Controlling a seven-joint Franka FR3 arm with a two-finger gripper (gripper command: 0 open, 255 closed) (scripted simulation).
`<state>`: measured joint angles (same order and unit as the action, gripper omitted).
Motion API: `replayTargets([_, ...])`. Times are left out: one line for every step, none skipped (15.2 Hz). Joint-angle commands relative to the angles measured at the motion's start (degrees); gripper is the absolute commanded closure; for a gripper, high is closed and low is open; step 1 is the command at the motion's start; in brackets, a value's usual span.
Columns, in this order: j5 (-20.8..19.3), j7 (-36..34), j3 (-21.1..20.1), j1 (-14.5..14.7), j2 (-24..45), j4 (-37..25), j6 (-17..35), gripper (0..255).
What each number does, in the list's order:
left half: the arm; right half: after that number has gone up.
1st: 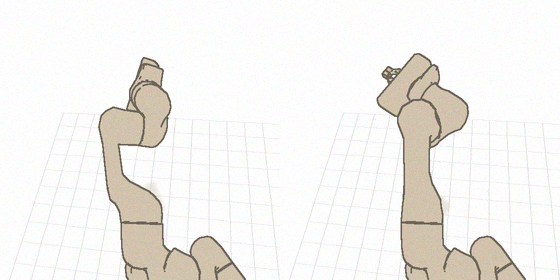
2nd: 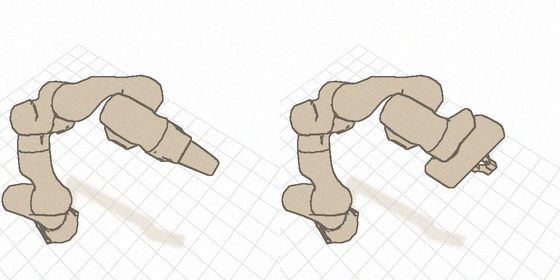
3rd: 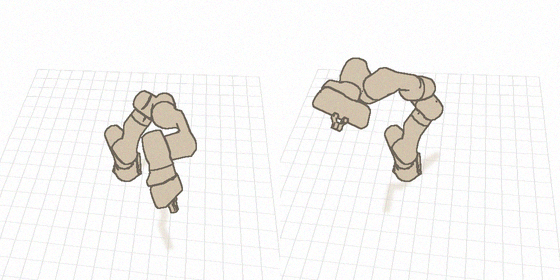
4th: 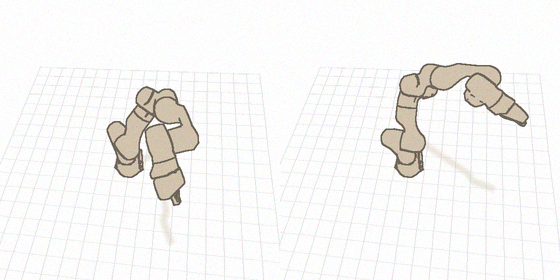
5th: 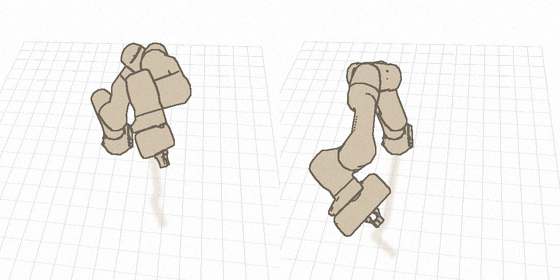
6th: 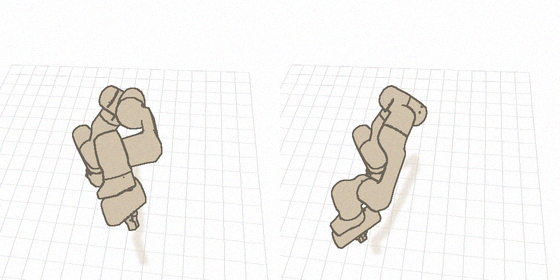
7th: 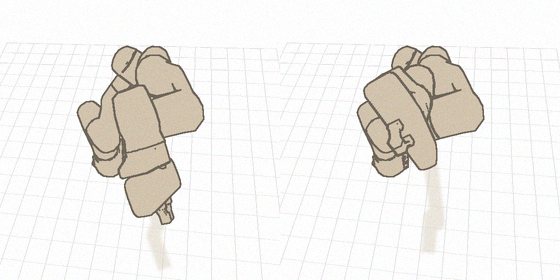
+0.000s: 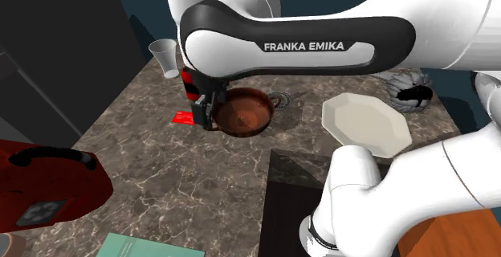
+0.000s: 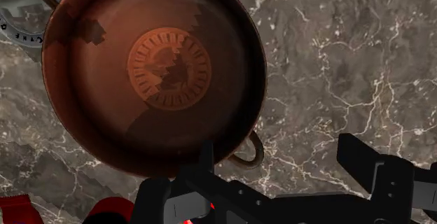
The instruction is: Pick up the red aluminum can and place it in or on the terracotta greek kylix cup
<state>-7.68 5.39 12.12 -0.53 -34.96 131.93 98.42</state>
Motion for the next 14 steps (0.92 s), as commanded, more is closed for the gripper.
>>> replayTargets([-0.47, 2.80, 2.16, -0.14, 3.36, -2.48, 1.00, 0])
replayTargets([-0.57, 4.24, 3.29, -0.20, 5.14, -3.88, 1.44, 0])
replayTargets([-0.59, 5.70, 4.40, -0.24, 6.97, -5.34, 1.85, 0])
replayTargets([-0.53, 7.18, 5.51, -0.26, 8.84, -6.88, 2.22, 0])
replayTargets([-0.37, 8.68, 6.60, -0.27, 10.76, -8.49, 2.56, 0])
replayTargets([-0.12, 10.20, 7.68, -0.28, 12.72, -10.17, 2.85, 0])
replayTargets([0.23, 11.75, 8.75, -0.28, 14.73, -11.93, 3.09, 0])
replayTargets([0.68, 13.32, 9.82, -0.28, 16.80, -13.75, 3.29, 0])
replayTargets([1.24, 14.92, 10.86, -0.31, 18.92, -15.66, 3.43, 0])
replayTargets([1.90, 16.56, 11.86, -0.38, 21.09, -17.65, 3.52, 0])
replayTargets([2.68, 18.22, 12.84, -0.48, 23.33, -19.72, 3.54, 0])
replayTargets([3.56, 19.91, 13.80, -0.62, 25.63, -21.88, 3.50, 0])
replayTargets([4.55, 21.62, 14.69, -0.85, 28.00, -24.14, 3.37, 0])
replayTargets([5.65, 23.35, 15.54, -1.15, 30.43, -26.49, 3.17, 0])
